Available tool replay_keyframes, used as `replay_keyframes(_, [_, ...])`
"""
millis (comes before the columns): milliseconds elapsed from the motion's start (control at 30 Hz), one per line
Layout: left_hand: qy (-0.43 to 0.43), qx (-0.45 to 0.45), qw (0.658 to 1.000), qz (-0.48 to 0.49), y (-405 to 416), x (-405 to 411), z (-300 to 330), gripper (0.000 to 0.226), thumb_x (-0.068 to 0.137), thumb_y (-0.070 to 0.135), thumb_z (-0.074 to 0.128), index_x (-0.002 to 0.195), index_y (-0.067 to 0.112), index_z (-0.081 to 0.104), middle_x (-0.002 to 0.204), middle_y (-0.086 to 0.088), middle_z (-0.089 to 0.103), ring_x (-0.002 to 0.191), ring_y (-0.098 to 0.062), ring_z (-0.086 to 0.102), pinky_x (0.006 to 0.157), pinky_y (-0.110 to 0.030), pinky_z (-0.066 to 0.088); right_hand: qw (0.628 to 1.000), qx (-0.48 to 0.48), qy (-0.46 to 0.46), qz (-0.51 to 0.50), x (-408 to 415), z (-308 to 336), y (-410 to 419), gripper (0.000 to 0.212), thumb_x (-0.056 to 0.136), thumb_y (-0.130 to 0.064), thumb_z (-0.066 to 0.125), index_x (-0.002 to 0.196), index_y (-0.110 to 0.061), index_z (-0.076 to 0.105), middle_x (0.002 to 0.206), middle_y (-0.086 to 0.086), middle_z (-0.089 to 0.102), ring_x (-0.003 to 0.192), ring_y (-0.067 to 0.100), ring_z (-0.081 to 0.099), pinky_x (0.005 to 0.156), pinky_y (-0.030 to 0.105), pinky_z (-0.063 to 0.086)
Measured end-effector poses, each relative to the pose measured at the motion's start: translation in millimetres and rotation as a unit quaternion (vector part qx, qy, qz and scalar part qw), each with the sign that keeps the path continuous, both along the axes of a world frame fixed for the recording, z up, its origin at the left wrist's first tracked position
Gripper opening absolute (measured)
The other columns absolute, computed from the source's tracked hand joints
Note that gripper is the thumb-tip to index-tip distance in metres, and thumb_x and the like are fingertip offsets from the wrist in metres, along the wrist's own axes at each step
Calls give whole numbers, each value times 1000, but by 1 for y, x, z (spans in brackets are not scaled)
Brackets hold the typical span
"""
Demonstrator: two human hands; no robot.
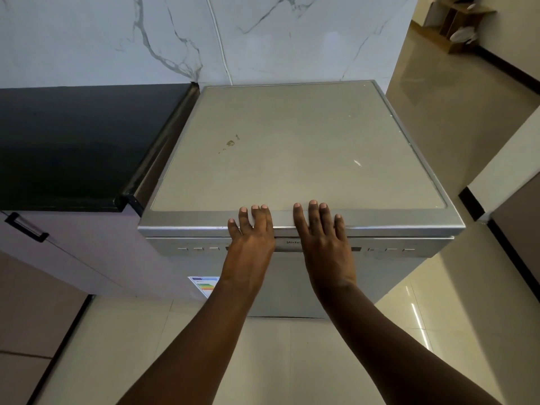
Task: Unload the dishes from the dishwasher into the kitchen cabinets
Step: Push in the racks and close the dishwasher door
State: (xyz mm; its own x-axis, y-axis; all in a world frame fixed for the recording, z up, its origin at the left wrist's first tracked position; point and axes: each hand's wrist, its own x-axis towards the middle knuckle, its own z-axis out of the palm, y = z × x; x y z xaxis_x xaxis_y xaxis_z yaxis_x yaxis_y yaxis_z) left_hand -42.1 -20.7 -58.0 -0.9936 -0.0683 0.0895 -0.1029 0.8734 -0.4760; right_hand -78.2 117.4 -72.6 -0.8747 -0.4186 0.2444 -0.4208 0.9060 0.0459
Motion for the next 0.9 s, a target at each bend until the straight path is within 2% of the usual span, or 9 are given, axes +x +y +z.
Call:
replay_keyframes(200, [11, -9, 1000, 14, 0, -1, -2, 85, 59, 29, 89, 132, 3, 53, 125, -19, 61, 109, -35, 64, 85, -42, 55, 1000, 12, 19, -8, 0, -1, 0, 78, 75, -1, 63, 147, -7, 34, 145, 26, 40, 133, 41, 40, 107, 53, 37])
replay_keyframes(300, [29, -37, 999, 10, 0, -1, -1, 83, 61, 29, 88, 131, 2, 54, 124, -19, 62, 108, -34, 65, 84, -41, 56, 1000, 6, 25, -5, 0, 1, 0, 69, 77, -3, 54, 144, -7, 39, 142, 25, 44, 130, 40, 45, 104, 53, 41])
replay_keyframes(433, [31, -30, 999, 13, 0, -1, -1, 78, 62, 27, 87, 129, 1, 56, 121, -20, 63, 107, -35, 65, 83, -42, 57, 1000, 12, 17, -2, -2, 0, 0, 75, 74, -1, 64, 145, -6, 38, 142, 26, 44, 130, 41, 44, 104, 53, 39])
replay_keyframes(567, [-16, 32, 999, 34, 5, -2, 15, 77, 55, 24, 91, 121, 1, 61, 113, -20, 66, 101, -38, 67, 78, -45, 58, 993, 79, -81, 17, -2, 20, 2, 85, 91, -5, 55, 152, -10, -3, 156, 26, 8, 144, 40, 14, 115, 49, 20])
replay_keyframes(633, [-54, 96, 993, 34, 7, -8, 34, 69, 64, 25, 87, 122, 3, 58, 115, -18, 62, 105, -38, 64, 83, -45, 57, 988, 105, -111, 24, -7, 33, 0, 84, 94, -12, 54, 151, -12, -8, 157, 24, 6, 145, 38, 13, 115, 47, 23])
replay_keyframes(700, [-86, 189, 978, 22, 4, -17, 50, 55, 82, 26, 72, 128, 6, 49, 123, -15, 52, 113, -33, 55, 93, -40, 50, 985, 109, -132, 29, -16, 53, -3, 81, 92, -24, 60, 152, -14, 6, 154, 22, 23, 140, 36, 31, 106, 42, 37])
replay_keyframes(767, [-99, 241, 965, -6, 0, -21, 63, 46, 84, 30, 69, 122, 8, 54, 120, -11, 53, 106, -28, 57, 89, -34, 46, 981, 98, -162, 45, -24, 78, -4, 66, 89, -37, 62, 145, -16, 34, 137, 16, 50, 122, 31, 52, 91, 36, 47])
replay_keyframes(833, [-104, 257, 960, -26, -5, -21, 80, 45, 79, 35, 72, 114, 9, 62, 115, -11, 56, 102, -27, 59, 86, -34, 47, 980, 91, -167, 64, -33, 99, -7, 48, 88, -47, 58, 125, -18, 58, 120, 11, 62, 110, 29, 59, 85, 33, 48])
replay_keyframes(900, [-125, 259, 957, -36, -7, -21, 85, 40, 78, 33, 71, 110, 9, 65, 115, -12, 57, 105, -28, 58, 88, -34, 46, 972, 105, -199, 68, -41, 113, -11, 42, 90, -48, 52, 115, -17, 65, 117, 12, 63, 109, 30, 60, 87, 33, 48])
